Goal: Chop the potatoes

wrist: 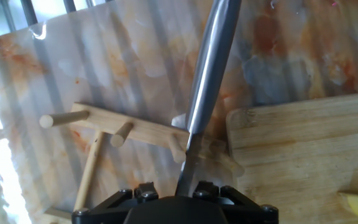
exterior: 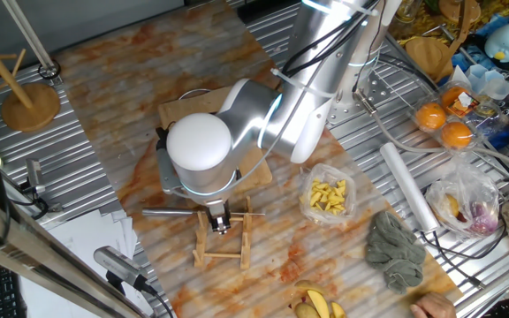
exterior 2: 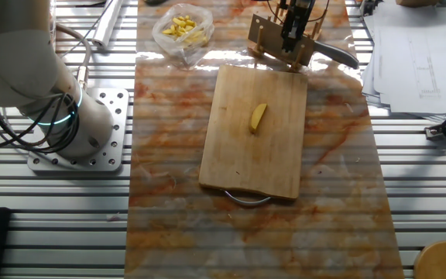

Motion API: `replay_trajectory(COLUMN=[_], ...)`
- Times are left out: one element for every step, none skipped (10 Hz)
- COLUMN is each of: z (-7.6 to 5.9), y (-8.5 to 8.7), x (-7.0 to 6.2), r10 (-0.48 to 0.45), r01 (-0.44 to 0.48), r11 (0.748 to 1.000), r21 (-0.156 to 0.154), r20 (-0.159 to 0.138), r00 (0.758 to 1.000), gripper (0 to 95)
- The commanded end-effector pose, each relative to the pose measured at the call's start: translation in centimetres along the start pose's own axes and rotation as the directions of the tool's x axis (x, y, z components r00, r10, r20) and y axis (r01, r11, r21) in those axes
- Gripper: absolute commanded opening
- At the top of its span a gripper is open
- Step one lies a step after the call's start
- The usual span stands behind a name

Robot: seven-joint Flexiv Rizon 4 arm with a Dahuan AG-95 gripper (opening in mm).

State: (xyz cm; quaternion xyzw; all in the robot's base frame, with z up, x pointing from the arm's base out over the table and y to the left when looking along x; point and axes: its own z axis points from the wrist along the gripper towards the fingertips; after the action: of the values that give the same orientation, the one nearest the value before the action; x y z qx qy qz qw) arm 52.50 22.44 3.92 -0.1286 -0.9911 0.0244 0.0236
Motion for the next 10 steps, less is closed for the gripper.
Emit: replay_trajectory(z=[0.08, 0.11, 0.13, 0.21, 0.25, 0.29, 0.29, 0.27, 0.26, 0.24], y=[-0.08, -0.07, -0.07, -0.06, -0.05, -0.05, -0.05, -0.08, -0.08, -0.09], x=[0.04, 0.04, 0.04, 0.05, 0.05, 0.05, 0.05, 0.05, 0.05, 0.04], r10=[0.001, 0.001, 0.001, 0.001, 0.001, 0.001, 0.001, 0.002, 0.001, 0.001], r01=[-0.001, -0.001, -0.001, -0.001, -0.001, -0.001, -0.001, -0.002, -0.002, -0.002], r11=[1.000, 1.000, 1.000, 1.000, 1.000, 1.000, 1.000, 1.000, 1.000, 1.000], r21=[0.002, 0.002, 0.002, 0.002, 0.002, 0.002, 0.008, 0.016, 0.013, 0.016], r20=[0.002, 0.003, 0.003, 0.003, 0.006, 0.009, 0.011, 0.013, 0.016, 0.016], r00=[1.000, 1.000, 1.000, 1.000, 1.000, 1.000, 1.000, 1.000, 1.000, 1.000], gripper=[38.0, 38.0, 38.0, 19.0, 19.0, 19.0, 0.0, 0.0, 0.0, 0.0])
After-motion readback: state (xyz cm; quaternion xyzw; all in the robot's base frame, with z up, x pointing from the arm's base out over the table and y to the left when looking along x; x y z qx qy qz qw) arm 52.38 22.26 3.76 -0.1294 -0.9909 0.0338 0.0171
